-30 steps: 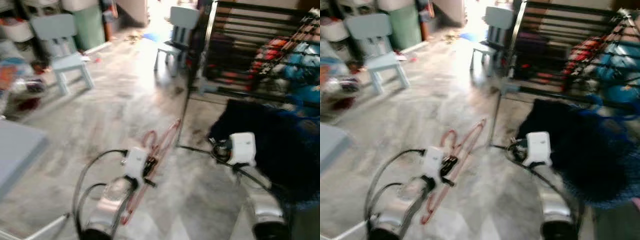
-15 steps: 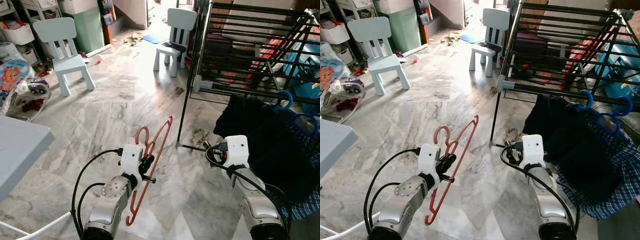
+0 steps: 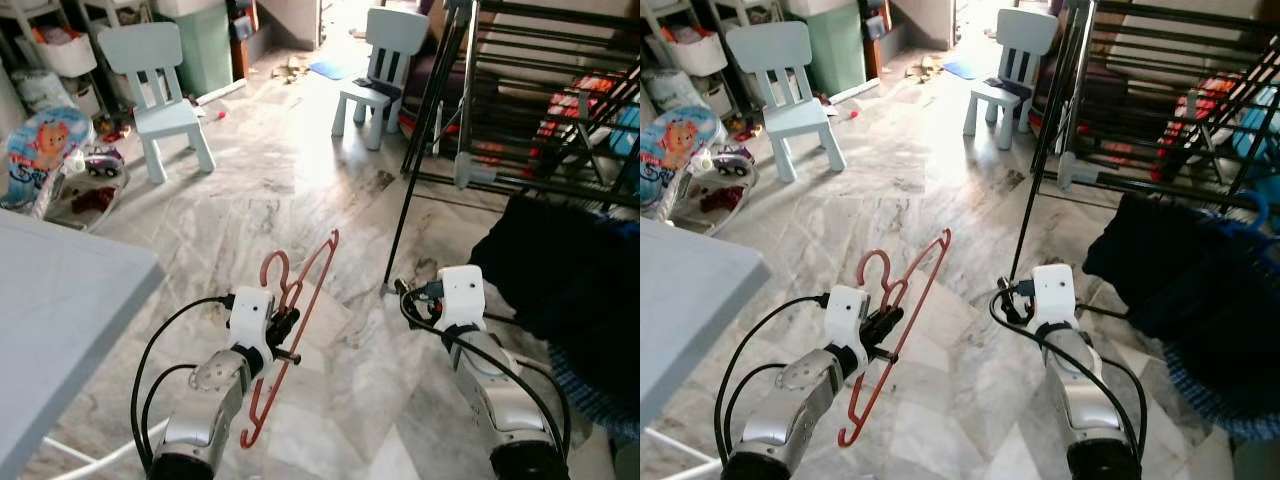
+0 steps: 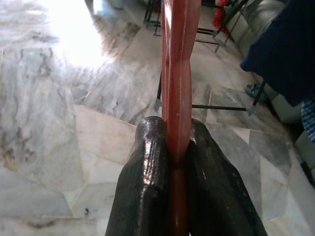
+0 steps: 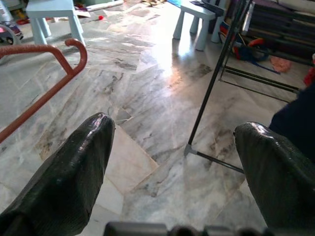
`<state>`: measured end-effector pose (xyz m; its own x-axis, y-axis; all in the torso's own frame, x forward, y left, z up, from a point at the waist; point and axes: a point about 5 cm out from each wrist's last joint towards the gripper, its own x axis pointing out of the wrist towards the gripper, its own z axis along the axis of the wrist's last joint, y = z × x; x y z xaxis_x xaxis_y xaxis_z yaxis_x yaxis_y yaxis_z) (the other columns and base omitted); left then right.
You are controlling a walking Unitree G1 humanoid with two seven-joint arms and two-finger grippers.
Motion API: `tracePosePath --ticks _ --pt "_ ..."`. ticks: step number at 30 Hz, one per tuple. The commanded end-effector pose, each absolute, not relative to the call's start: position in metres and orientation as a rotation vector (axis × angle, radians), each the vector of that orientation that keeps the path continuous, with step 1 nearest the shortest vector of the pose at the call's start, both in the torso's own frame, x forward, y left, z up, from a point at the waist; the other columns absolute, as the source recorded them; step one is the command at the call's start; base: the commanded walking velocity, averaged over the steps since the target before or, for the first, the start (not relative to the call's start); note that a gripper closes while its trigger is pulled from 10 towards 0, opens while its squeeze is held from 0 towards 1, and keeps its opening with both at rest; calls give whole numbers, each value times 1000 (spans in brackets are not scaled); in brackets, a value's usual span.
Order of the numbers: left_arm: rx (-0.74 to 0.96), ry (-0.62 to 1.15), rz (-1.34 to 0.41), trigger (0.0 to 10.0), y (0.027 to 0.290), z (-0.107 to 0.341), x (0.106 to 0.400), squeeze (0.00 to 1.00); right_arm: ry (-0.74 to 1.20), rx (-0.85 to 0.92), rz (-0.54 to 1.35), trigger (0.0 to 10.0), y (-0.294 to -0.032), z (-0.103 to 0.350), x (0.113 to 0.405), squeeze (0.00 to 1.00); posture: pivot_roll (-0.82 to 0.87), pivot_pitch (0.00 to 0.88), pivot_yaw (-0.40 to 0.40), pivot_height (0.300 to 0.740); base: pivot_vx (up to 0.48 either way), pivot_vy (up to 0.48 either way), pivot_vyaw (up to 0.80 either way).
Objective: Hang hanger
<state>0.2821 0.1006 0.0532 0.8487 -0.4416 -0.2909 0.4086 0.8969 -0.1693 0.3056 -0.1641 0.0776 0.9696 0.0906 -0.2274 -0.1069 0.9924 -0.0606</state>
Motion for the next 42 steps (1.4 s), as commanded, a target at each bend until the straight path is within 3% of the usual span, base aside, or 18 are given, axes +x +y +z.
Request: tracePosePath --ticks 1,16,17,18,37,38,41,42 --pt "-108 294 -469 10000 92 58 281 0 251 -83 73 10000 -172 73 304 0 -3 74 -26 740 0 0 0" --pt "-125 302 -490 10000 87 62 280 0 253 -76 89 10000 -169 72 304 0 1 75 -26 740 -142 0 -419" --pt "-124 302 -490 10000 87 62 280 0 252 -74 90 10000 -169 72 304 145 0 75 -26 740 -277 0 0" --pt "-124 302 -488 10000 88 62 281 0 251 -75 89 10000 -169 72 304 1000 0 75 -26 740 -277 0 0" --pt "-118 305 -480 10000 88 64 283 0 241 -83 87 10000 -168 74 307 1000 6 69 -27 740 -289 0 0" --pt "-118 305 -480 10000 88 64 283 0 241 -83 87 10000 -168 74 307 933 6 69 -27 740 -289 0 0" --pt "-117 306 -481 10000 89 64 283 0 240 -86 88 10000 -168 74 308 906 9 66 -28 740 -286 0 0" --pt "-115 307 -482 10000 89 64 282 0 240 -89 89 10000 -168 74 309 733 9 66 -28 740 -289 0 0"
